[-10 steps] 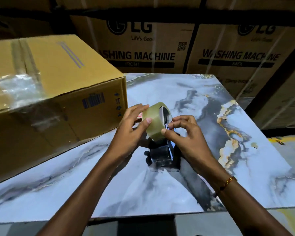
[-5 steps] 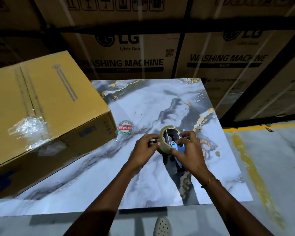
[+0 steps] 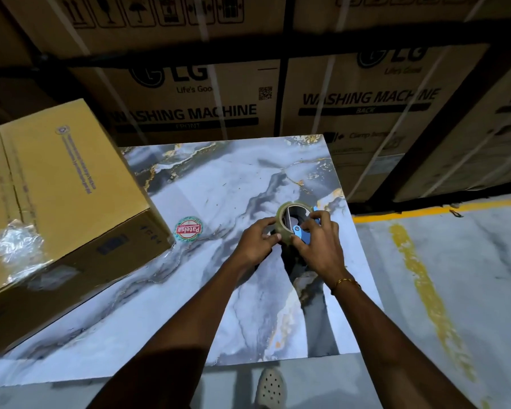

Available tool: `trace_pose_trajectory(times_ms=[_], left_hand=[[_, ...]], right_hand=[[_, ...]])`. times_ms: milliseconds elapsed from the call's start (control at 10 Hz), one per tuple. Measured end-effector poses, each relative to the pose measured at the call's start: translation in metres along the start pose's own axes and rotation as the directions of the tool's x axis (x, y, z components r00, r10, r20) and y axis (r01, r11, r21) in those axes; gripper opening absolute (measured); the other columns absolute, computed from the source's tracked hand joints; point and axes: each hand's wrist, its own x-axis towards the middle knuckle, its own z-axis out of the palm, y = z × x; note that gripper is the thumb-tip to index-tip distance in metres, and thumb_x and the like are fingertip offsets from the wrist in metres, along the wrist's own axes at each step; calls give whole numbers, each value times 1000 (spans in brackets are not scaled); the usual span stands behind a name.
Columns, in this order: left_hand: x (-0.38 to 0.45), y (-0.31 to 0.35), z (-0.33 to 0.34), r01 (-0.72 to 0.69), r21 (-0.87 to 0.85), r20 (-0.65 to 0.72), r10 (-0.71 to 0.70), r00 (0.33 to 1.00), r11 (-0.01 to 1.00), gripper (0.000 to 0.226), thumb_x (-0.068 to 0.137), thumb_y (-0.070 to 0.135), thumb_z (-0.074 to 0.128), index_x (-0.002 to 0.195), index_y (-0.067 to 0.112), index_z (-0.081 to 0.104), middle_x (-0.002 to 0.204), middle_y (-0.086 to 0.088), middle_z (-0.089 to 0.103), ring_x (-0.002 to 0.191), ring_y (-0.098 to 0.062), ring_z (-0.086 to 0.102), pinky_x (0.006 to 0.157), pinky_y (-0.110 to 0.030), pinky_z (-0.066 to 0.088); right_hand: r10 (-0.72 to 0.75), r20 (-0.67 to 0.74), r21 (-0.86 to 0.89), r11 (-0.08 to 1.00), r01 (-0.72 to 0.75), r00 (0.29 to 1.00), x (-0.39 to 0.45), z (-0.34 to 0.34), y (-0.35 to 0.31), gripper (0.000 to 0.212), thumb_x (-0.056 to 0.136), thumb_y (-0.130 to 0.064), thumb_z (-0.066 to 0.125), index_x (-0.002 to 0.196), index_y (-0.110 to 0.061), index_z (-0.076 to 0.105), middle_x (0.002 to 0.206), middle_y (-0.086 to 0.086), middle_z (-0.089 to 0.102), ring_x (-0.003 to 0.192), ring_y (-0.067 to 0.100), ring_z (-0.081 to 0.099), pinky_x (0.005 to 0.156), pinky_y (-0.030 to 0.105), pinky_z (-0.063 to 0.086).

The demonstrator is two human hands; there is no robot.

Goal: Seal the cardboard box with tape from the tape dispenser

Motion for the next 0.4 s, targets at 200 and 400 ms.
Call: trace_pose_trajectory(times_ms=[200, 400], left_hand=[[0, 8, -21, 35, 201, -127, -9, 992, 979, 26, 95, 13, 66, 120, 7, 68, 125, -10, 68, 103, -31, 70, 91, -43, 57], [-18, 16, -82, -3, 366, -168, 69, 983, 931, 16, 94, 17, 65, 105, 10, 74, 106, -6, 74, 96, -26, 70, 89, -40, 56]], right_hand=[[17, 2, -193, 981, -16, 1000, 2, -3, -13, 35, 92, -36, 67, 118, -13, 65, 141, 10, 46, 126, 38, 41, 96, 49, 46], [-200, -46, -280, 943, 179, 979, -1, 8, -64, 31, 89, -32, 66, 112, -13, 68, 123, 13, 60, 114, 40, 52, 92, 49, 45]])
